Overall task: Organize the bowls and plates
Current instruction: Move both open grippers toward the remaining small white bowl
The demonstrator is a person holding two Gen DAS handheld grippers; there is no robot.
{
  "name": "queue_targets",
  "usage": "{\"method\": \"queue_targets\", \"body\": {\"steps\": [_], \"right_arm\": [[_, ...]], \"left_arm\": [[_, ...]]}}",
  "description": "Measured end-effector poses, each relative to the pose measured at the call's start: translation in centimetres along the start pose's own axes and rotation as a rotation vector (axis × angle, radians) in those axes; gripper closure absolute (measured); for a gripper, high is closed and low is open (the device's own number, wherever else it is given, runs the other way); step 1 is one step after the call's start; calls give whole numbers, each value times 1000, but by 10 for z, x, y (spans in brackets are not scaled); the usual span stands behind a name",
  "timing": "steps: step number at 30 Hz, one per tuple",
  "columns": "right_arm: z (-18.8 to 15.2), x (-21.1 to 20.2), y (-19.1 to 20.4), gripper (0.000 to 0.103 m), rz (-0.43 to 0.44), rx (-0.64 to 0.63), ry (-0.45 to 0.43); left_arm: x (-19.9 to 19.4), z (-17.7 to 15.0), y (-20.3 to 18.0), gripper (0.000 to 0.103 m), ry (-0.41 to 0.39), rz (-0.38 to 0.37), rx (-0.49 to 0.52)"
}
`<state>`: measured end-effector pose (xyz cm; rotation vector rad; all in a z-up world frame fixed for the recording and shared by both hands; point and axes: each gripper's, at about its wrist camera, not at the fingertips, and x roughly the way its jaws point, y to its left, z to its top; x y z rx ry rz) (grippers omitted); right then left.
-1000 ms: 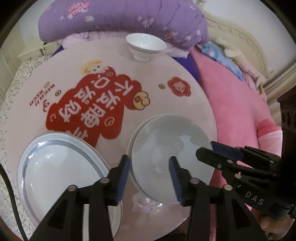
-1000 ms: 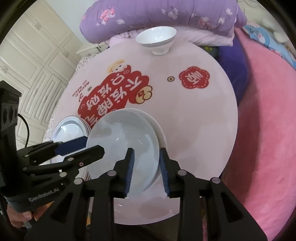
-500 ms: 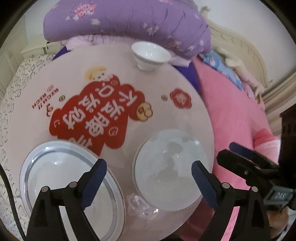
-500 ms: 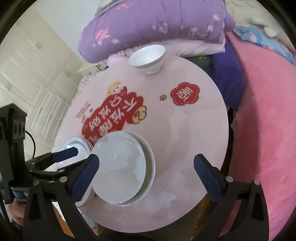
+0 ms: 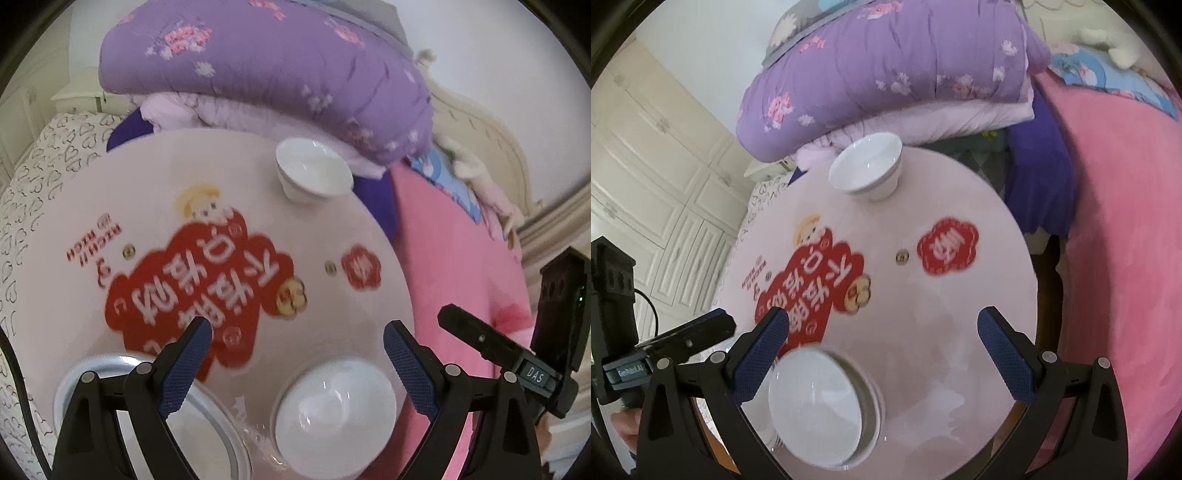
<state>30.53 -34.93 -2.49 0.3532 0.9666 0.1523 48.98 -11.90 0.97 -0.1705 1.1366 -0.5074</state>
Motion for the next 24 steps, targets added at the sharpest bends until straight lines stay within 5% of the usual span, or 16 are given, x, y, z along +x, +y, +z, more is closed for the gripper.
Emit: {"method": "queue_targets", "body": {"steps": [16,24], "right_arm": [[90,38,-15,0,1,19,-48],[131,75,-29,0,3,38,0]], "left_arm": [[26,88,9,9,-159,80,-41],[95,130,11,7,-85,93,-49]]}}
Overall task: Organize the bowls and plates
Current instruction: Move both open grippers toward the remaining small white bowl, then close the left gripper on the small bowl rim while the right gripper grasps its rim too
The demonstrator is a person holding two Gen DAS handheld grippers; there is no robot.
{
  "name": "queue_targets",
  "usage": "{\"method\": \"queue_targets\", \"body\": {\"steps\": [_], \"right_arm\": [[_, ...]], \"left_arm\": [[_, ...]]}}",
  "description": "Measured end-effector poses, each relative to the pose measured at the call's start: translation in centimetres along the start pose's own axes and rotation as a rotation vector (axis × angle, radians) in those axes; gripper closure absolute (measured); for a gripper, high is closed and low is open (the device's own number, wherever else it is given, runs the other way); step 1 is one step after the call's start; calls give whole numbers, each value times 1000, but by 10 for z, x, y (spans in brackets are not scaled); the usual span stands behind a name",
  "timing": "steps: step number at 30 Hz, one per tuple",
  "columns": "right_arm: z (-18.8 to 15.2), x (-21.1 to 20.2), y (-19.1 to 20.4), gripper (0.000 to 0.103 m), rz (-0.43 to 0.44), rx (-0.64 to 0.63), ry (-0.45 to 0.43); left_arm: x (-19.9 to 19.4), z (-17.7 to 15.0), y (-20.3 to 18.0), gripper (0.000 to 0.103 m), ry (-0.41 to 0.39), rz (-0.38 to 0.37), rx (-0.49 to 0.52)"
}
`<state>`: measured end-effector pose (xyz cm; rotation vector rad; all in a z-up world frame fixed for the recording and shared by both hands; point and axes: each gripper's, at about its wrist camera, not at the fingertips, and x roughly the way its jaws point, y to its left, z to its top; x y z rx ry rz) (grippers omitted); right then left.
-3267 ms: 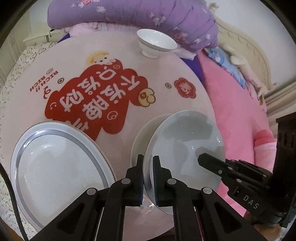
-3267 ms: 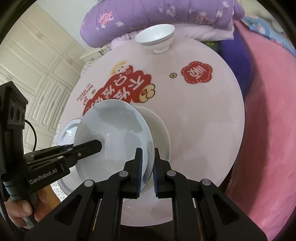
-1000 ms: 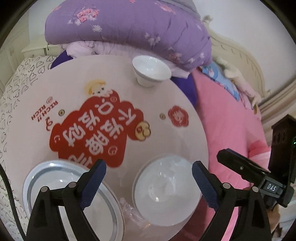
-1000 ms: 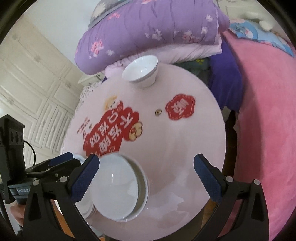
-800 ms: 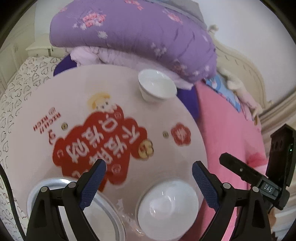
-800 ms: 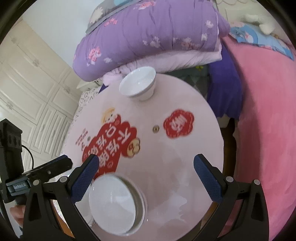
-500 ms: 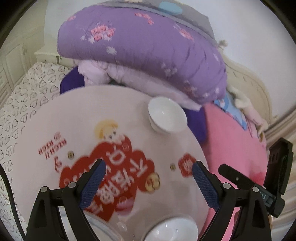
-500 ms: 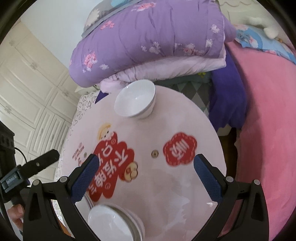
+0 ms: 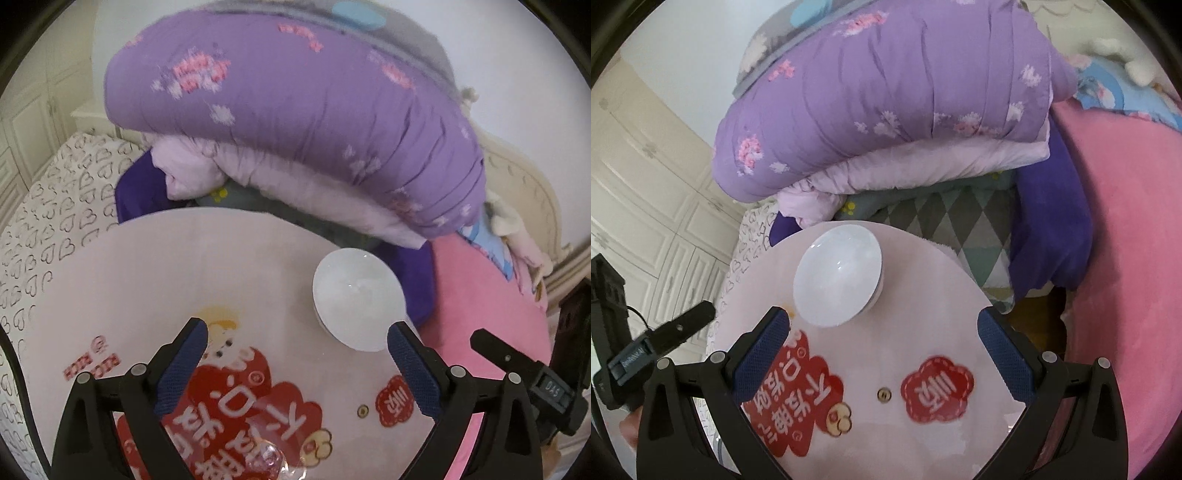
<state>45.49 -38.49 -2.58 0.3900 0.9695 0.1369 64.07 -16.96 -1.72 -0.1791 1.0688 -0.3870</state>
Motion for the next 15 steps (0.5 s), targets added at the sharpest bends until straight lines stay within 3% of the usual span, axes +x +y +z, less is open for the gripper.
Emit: {"method": "queue_targets", "body": {"steps": [11,15], "right_arm": [[20,55,-3,3,3,20,82],[22,68,-4,9,6,26,105]], "left_arm": [[87,43,4,9,101,-10,-53],[108,47,6,16,123,-24,-72]]}}
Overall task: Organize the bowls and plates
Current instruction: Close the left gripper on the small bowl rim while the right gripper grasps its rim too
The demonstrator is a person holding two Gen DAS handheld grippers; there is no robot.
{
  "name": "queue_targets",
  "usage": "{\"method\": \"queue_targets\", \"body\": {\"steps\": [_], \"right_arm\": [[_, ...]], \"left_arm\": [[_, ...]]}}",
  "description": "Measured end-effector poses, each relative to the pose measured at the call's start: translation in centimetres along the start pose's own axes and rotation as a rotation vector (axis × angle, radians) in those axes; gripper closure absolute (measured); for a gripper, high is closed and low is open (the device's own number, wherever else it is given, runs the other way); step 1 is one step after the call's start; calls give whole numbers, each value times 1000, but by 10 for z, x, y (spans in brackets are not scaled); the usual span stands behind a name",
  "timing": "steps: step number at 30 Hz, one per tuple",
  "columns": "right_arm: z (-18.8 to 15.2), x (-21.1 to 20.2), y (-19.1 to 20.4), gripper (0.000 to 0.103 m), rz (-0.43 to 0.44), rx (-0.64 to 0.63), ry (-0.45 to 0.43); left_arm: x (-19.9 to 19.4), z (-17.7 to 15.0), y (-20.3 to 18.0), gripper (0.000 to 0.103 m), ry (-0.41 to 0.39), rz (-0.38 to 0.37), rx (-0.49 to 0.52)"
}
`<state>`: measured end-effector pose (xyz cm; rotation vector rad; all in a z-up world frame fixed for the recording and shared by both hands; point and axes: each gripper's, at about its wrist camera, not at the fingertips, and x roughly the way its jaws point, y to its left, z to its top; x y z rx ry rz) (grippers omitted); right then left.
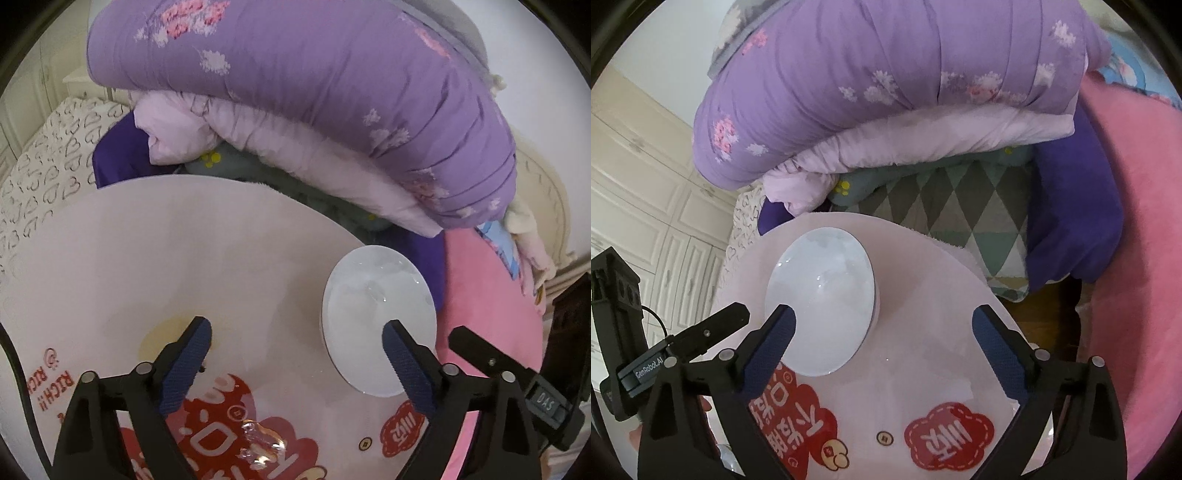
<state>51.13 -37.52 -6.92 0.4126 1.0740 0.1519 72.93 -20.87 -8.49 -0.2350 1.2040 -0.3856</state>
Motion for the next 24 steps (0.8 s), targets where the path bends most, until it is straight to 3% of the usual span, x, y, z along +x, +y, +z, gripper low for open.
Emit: {"method": "queue_targets", "body": {"steps": [3,7,8,10,12,14,16,24], "right_arm": [[1,9,0,19,9,0,17],[0,18,3,36,19,-9,35],[-1,19,4,42,22,-13,36],[-1,22,6,54,29,-20,39],[-1,25,8,74,31,-23,43],[-2,28,10,89,24,-26,45],[-2,29,12,91,0,-37,39],[-11,25,15,92,-23,-42,31]], "left_arm": [[13,1,0,27,24,-12,-4],[33,5,2,56,69,-45,-23],[36,6,2,60,73,-48,-27],[45,9,3,79,86,-57,-37],[50,11,4,86,95,-84,-51],[52,12,4,93,92,-98,-55],[53,11,1,98,87,-94,-51],[45,-1,-3,99,71,-75,-45]]}}
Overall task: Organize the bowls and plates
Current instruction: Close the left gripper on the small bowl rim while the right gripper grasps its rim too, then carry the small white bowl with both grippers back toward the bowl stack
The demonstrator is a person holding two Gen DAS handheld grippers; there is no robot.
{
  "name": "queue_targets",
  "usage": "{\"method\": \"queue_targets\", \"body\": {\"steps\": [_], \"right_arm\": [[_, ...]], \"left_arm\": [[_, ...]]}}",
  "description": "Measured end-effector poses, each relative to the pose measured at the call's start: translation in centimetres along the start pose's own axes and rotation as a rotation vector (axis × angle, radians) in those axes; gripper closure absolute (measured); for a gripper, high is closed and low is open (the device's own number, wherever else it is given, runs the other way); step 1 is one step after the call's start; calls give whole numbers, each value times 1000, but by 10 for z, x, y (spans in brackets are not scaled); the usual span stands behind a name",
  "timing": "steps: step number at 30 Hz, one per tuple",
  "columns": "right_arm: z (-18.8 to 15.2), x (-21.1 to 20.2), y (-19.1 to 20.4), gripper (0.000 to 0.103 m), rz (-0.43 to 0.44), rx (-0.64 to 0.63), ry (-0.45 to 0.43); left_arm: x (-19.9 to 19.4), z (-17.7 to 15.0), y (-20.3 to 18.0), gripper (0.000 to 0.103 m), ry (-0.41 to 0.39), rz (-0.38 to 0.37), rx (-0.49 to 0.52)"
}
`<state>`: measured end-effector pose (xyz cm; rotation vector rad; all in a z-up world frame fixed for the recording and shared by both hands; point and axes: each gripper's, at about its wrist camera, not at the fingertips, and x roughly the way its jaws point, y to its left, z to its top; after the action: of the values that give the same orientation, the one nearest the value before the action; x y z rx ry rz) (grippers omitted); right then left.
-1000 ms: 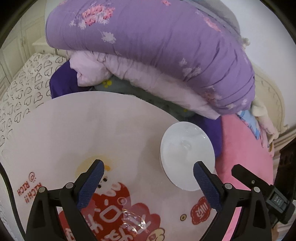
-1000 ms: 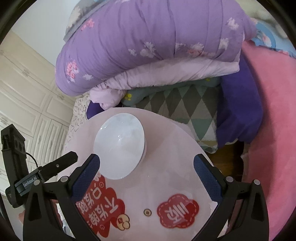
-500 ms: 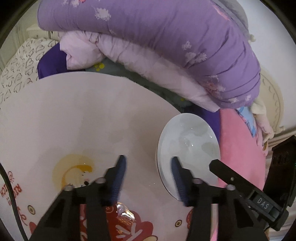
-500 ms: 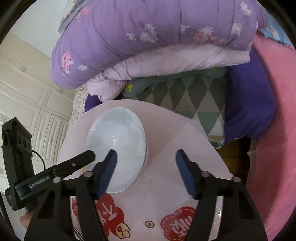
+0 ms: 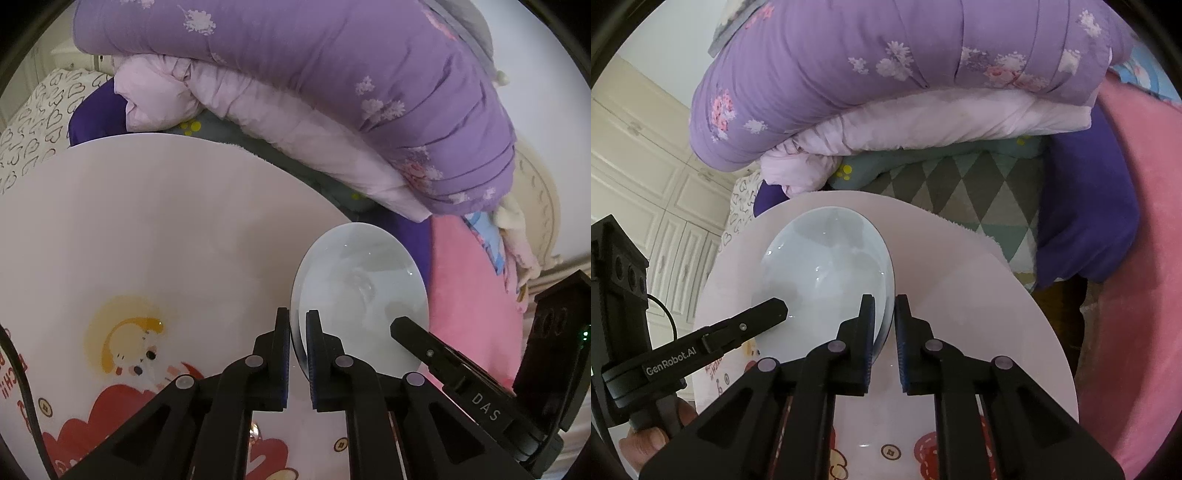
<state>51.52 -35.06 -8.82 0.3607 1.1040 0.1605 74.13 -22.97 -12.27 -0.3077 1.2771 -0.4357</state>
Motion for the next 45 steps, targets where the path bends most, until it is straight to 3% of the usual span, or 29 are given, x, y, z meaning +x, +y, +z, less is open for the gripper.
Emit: {"method": "queue_targets", "body": {"steps": [12,20,34,45], "right_arm": [[-21,-15,11,92,-3,-13,-5],[-41,-51,28,92,2,-46,-46],[-92,-135,59,92,-7,-120,-146],[-148,-171,80,92,-20,-180,-166]], "left_arm": [[-29,-26,1,99,-16,7,13],[-75,-54,-6,99,-57,-4,44],[-190,-138,-23,98,-148,-41,123],[-250,-205,-18,98,-174,-41,136]]}}
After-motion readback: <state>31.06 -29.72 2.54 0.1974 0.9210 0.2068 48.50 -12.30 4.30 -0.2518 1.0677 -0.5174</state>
